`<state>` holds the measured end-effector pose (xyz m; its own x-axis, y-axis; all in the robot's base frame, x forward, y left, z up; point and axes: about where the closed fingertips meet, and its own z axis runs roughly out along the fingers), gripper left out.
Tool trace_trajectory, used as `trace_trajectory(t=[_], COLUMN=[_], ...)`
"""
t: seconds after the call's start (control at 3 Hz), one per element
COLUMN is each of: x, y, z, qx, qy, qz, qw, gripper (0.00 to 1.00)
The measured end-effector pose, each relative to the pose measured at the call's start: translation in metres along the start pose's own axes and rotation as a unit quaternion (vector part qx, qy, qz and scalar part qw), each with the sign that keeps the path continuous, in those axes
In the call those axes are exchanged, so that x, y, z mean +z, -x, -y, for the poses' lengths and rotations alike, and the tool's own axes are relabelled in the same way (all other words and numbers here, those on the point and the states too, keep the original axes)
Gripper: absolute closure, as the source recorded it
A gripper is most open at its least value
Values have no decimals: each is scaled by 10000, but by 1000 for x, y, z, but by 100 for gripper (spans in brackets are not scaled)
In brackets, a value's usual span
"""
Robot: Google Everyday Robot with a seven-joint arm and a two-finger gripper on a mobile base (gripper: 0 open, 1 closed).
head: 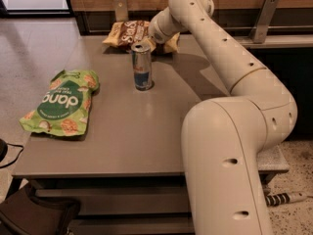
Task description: Pick brown chip bag
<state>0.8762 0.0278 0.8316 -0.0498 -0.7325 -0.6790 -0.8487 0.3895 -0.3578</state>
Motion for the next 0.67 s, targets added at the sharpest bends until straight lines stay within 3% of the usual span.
trace_trajectory(t=[0.67], x=[-2], y=[2], z=[1], qx=[0], qy=[0], qz=[0], qw=[10000], gripper=[47])
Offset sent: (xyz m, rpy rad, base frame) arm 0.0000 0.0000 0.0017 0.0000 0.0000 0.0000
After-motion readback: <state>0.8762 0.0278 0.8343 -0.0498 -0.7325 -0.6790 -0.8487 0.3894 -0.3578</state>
